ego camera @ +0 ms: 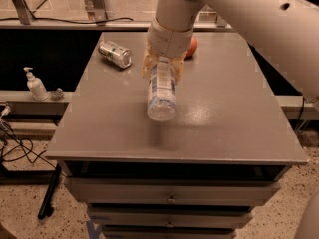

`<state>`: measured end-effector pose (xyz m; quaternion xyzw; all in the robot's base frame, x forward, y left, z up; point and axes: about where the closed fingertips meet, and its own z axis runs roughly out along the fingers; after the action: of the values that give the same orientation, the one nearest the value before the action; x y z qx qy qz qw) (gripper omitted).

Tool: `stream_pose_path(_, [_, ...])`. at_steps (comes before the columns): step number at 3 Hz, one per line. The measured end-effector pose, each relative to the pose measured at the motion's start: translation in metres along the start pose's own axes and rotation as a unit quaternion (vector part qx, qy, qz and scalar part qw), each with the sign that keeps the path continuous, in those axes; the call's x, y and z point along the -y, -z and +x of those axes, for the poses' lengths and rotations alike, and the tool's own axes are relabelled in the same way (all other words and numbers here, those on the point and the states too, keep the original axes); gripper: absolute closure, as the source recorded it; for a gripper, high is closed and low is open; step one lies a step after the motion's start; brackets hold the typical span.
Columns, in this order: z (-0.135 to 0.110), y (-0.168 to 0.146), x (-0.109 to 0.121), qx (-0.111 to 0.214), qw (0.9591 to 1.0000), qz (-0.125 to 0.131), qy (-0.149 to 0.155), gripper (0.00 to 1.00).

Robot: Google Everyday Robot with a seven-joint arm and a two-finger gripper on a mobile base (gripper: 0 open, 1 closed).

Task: Place blue plastic bottle upright

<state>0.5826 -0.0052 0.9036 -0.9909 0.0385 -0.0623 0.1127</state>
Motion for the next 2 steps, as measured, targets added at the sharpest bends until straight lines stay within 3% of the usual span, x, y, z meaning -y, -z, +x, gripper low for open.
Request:
stream_pose_path(1, [-0.003, 0.005, -0.008, -0.039, 0.9991, 0.006, 0.014, 1.0])
stream_pose_path(2, [-0.001, 0.033, -0.028, -0.132, 0.9884, 0.012, 0.074, 1.0])
